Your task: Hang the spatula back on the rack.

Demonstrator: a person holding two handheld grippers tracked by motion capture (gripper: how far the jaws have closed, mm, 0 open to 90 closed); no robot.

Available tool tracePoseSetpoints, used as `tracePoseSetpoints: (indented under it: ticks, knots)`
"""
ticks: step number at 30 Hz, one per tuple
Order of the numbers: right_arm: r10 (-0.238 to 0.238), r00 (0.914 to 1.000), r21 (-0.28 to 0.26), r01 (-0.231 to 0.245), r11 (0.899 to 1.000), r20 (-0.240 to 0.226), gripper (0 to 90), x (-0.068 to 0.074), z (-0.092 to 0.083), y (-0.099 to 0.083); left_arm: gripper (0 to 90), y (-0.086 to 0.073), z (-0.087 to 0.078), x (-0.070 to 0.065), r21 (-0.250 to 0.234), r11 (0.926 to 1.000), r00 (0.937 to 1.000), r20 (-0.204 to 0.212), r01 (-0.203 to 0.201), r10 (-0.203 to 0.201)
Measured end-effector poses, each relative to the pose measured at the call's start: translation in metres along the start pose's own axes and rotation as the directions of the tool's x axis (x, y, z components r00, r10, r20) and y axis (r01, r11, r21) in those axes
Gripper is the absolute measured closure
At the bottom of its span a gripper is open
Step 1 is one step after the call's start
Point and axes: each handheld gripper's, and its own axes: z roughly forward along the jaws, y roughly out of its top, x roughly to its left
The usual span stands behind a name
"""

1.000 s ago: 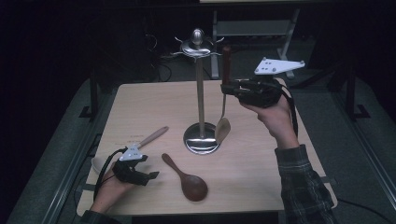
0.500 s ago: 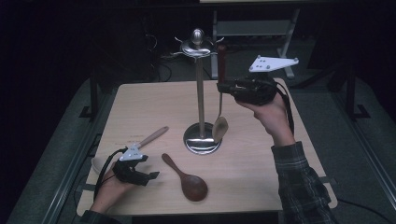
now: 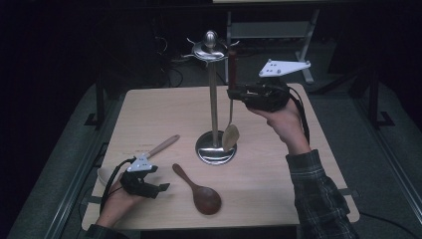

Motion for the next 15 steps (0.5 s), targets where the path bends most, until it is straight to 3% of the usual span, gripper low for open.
tracePoseSetpoints:
  ticks: [3, 10, 15]
  knots:
    - [0.003, 1.0, -0.013, -0.003, 1.0, -0.006, 68.8, -0.001, -0.001, 0.0, 18.2, 0.0, 0.0, 0.0, 0.002, 1.0, 1.0, 0.001, 0.001, -0.001]
    - [0.031, 0.9995, -0.031, -0.031, 0.999, 0.009, 43.0, -0.001, -0.009, -0.005, 18.3, 0.0, 0.001, 0.0, 0.009, 0.9999, 0.9999, 0.009, 0.007, -0.007]
    - [0.051, 0.9983, -0.012, -0.05, 0.999, 0.03, 35.8, -0.003, -0.015, -0.021, 19.9, 0.0, 0.002, -0.001, 0.013, 0.9996, 0.9995, 0.019, 0.024, -0.025]
